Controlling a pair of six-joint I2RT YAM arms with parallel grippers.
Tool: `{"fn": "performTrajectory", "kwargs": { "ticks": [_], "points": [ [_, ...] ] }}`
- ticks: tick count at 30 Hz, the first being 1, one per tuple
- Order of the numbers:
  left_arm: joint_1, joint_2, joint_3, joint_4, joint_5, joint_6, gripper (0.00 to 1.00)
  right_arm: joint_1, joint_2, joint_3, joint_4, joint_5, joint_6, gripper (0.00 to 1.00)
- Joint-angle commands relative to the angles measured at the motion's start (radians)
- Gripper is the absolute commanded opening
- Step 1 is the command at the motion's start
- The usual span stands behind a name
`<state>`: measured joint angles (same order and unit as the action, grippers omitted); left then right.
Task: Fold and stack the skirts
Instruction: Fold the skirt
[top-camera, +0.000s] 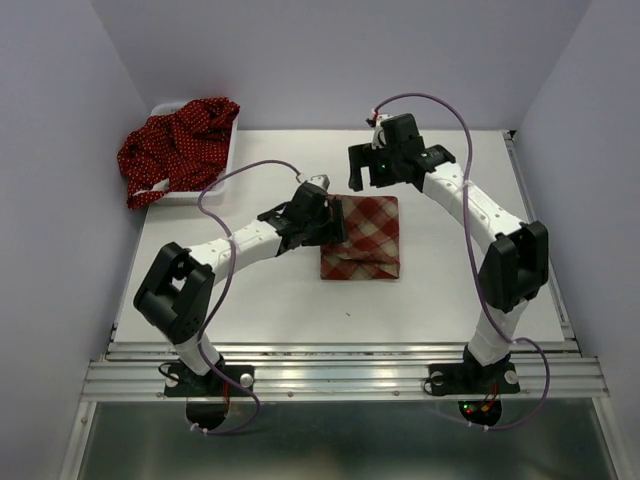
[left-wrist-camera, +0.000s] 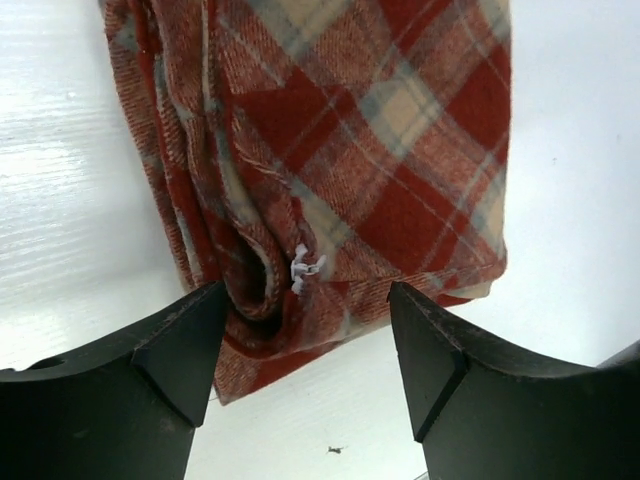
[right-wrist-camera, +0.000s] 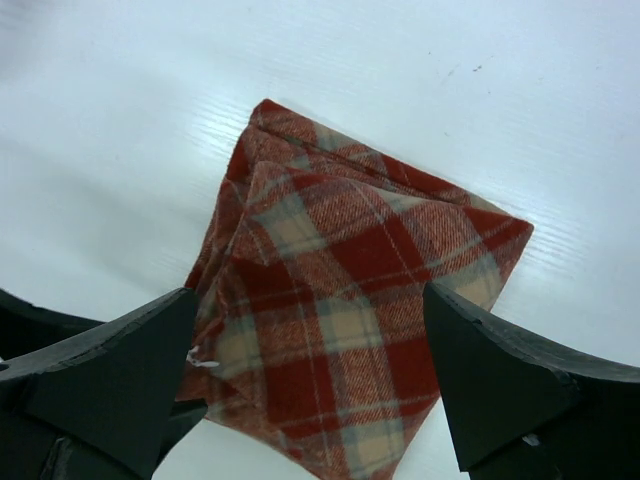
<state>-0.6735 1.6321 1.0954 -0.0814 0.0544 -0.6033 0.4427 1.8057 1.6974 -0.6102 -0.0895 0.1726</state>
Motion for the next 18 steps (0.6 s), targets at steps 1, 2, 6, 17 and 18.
{"fn": "performTrajectory", "kwargs": {
  "ticks": [1, 2, 6, 17, 18],
  "points": [
    [0.002, 0.026, 0.043, -0.061, -0.044, 0.037, 0.74, 0.011, 0.053, 0.062, 0.035, 0.005, -0.099, 1.00],
    [0.000, 0.029, 0.038, -0.063, -0.044, 0.037, 0.70, 0.011, 0.075, 0.064, 0.036, -0.024, -0.104, 1.00],
    [-0.003, 0.067, 0.031, -0.086, -0.073, 0.039, 0.51, 0.011, 0.118, 0.074, 0.036, -0.067, -0.094, 1.00],
    [-0.005, 0.083, -0.043, -0.060, -0.108, -0.026, 0.00, 0.011, 0.179, 0.087, 0.059, -0.275, -0.100, 1.00],
    [-0.005, 0.086, -0.046, -0.063, -0.110, -0.029, 0.00, 0.011, 0.179, 0.082, 0.058, -0.289, -0.101, 1.00]
  ]
}}
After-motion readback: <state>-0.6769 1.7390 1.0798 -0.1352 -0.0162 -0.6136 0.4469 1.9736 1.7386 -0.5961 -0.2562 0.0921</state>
